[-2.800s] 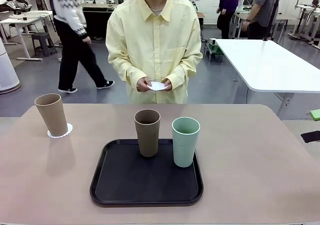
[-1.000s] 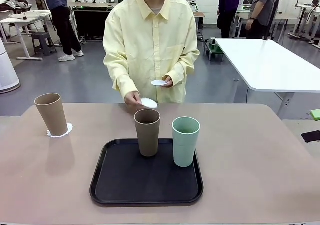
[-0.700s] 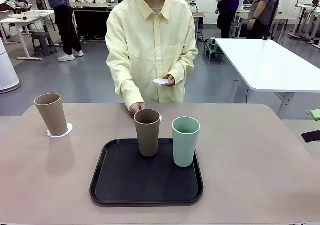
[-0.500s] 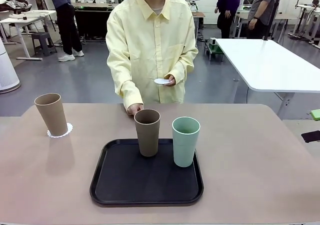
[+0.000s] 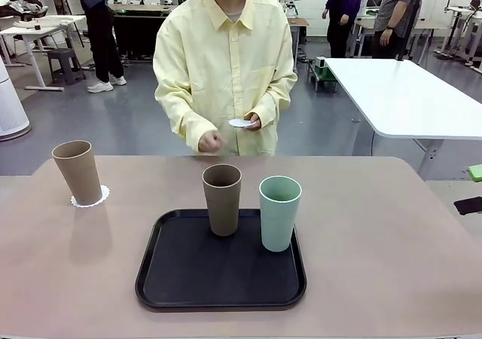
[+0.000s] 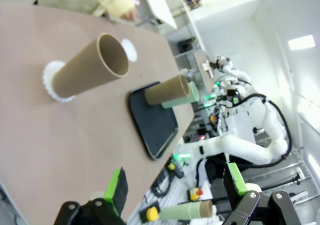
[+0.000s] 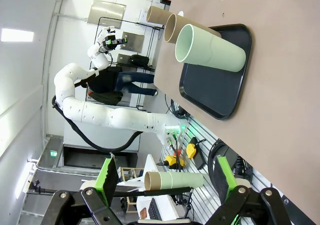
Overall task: Place coasters on the table and set cups on them.
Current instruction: Take one Reusable plastic cup from the Flat Tray and place it on a coaster set by the human.
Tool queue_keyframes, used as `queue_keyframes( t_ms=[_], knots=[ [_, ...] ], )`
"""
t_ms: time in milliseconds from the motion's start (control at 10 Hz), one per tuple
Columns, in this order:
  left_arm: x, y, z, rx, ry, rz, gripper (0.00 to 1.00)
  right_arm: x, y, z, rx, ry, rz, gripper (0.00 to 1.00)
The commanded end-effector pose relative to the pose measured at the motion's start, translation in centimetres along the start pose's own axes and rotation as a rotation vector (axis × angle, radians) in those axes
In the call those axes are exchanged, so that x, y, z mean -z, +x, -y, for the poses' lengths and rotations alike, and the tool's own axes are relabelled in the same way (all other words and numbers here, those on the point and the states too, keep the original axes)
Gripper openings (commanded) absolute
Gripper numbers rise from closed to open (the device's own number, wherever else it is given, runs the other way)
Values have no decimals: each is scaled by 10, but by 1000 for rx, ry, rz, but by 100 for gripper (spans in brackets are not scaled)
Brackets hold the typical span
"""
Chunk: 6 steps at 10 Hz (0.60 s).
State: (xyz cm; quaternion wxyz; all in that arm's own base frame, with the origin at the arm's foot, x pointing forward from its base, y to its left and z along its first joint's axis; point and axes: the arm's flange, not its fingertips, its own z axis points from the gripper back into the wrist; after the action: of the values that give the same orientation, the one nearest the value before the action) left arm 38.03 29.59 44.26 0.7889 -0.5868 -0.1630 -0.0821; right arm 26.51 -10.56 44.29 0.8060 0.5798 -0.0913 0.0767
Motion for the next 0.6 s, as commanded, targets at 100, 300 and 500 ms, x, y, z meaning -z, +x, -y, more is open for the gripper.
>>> queue_keyframes(
  t_ms=[100, 300, 500],
  knots=[
    [-1, -2, 1, -3, 3, 5, 100, -1, 1, 1, -12, 17, 3, 100],
    [-1, -2, 1, -3, 3, 5, 100, -1, 1, 1, -12, 17, 3, 100],
    [-1, -2, 1, -3, 3, 5, 100, -1, 1, 1, -12, 17, 3, 100]
  ],
)
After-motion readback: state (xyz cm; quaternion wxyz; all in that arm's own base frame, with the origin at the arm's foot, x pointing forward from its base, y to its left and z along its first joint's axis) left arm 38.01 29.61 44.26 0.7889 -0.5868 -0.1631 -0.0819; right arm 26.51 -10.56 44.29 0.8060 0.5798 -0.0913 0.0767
